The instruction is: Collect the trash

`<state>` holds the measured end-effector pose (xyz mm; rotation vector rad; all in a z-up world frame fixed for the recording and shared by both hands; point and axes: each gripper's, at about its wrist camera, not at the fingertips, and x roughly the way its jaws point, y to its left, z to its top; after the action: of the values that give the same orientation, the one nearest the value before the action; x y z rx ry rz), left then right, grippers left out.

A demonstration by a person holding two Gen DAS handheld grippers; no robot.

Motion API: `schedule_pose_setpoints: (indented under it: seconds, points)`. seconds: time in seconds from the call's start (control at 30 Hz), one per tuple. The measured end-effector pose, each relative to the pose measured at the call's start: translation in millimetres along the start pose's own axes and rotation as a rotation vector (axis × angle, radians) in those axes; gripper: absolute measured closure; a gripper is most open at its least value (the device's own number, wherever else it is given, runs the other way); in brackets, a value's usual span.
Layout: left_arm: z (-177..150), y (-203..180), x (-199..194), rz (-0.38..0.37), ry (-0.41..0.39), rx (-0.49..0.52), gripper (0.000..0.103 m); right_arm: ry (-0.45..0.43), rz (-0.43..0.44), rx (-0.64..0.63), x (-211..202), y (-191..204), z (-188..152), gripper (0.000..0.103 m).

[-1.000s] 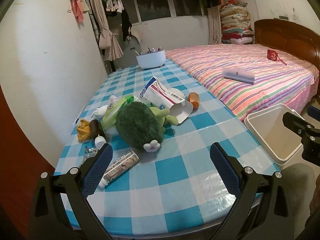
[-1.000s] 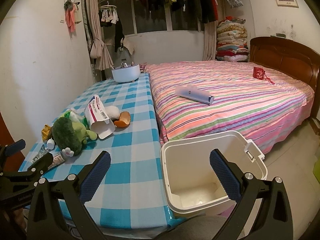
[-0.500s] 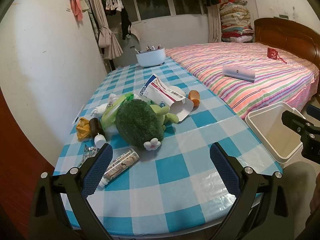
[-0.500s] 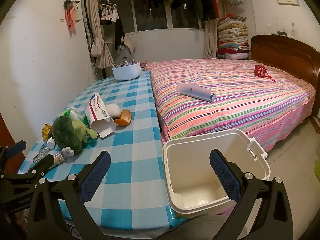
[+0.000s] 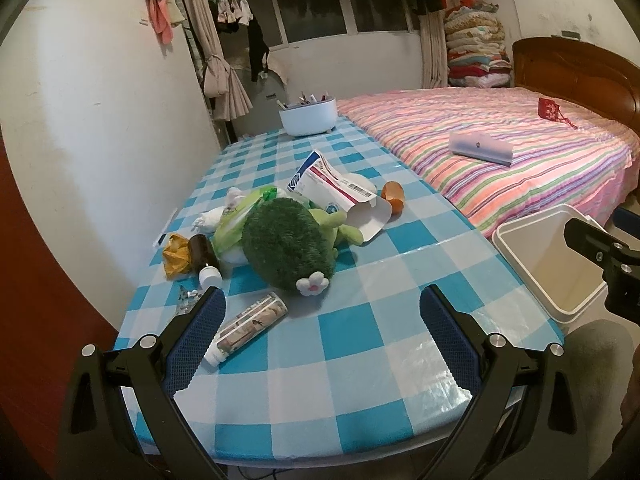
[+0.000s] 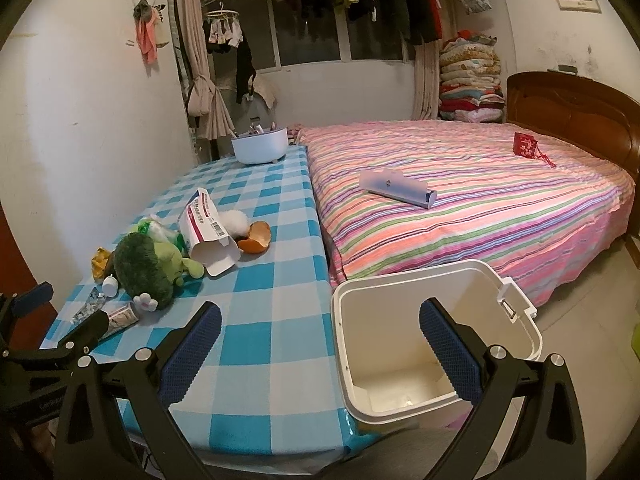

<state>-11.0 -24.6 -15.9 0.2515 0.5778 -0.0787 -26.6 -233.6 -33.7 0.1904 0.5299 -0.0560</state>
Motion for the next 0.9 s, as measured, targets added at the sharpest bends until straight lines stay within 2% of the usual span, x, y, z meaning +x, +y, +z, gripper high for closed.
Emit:
schedule_pose_setpoints:
  seconds: [0.4, 0.9]
  points:
    - [-7.2, -0.1, -33.8, 0.038, -0.041, -0.021, 0.007, -0.051, 0.060, -0.029, -25.3, 3.0, 1.7, 0.006]
    - [-18.6, 15.1, -56.4, 0.058, -0.069, -0.072, 0.007, -0.092, 0.116, -0.050, -49.5, 20.4, 2.9, 0.006]
